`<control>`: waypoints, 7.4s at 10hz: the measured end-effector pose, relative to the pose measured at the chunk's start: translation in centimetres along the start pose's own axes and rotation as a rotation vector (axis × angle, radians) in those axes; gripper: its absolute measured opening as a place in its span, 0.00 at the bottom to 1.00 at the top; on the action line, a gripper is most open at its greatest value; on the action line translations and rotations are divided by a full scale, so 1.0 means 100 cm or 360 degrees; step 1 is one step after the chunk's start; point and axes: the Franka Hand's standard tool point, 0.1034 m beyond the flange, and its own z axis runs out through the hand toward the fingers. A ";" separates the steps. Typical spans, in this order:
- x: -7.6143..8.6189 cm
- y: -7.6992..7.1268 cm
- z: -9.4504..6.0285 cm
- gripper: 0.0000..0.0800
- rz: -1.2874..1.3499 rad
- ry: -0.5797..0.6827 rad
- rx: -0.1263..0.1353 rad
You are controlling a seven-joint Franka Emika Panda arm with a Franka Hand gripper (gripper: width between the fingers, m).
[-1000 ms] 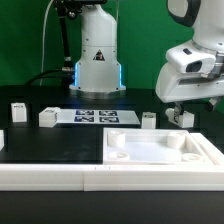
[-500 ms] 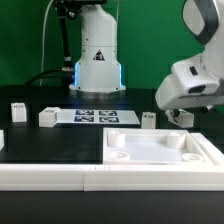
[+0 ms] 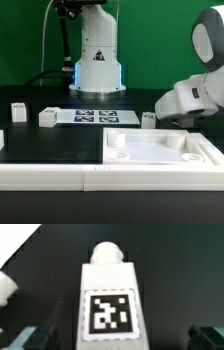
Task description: Assemble one leg
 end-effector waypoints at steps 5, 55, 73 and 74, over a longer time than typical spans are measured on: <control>0.000 0.001 0.000 0.49 0.0003 -0.0001 0.0004; 0.038 0.135 -0.248 0.36 0.0077 0.2448 -0.0006; 0.072 0.134 -0.234 0.36 0.0069 0.2424 0.0008; 0.074 0.134 -0.232 0.36 0.0068 0.2423 0.0009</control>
Offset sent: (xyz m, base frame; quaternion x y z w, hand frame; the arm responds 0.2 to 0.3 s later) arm 0.0000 0.0000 0.0000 0.0000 0.0000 0.0000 1.0000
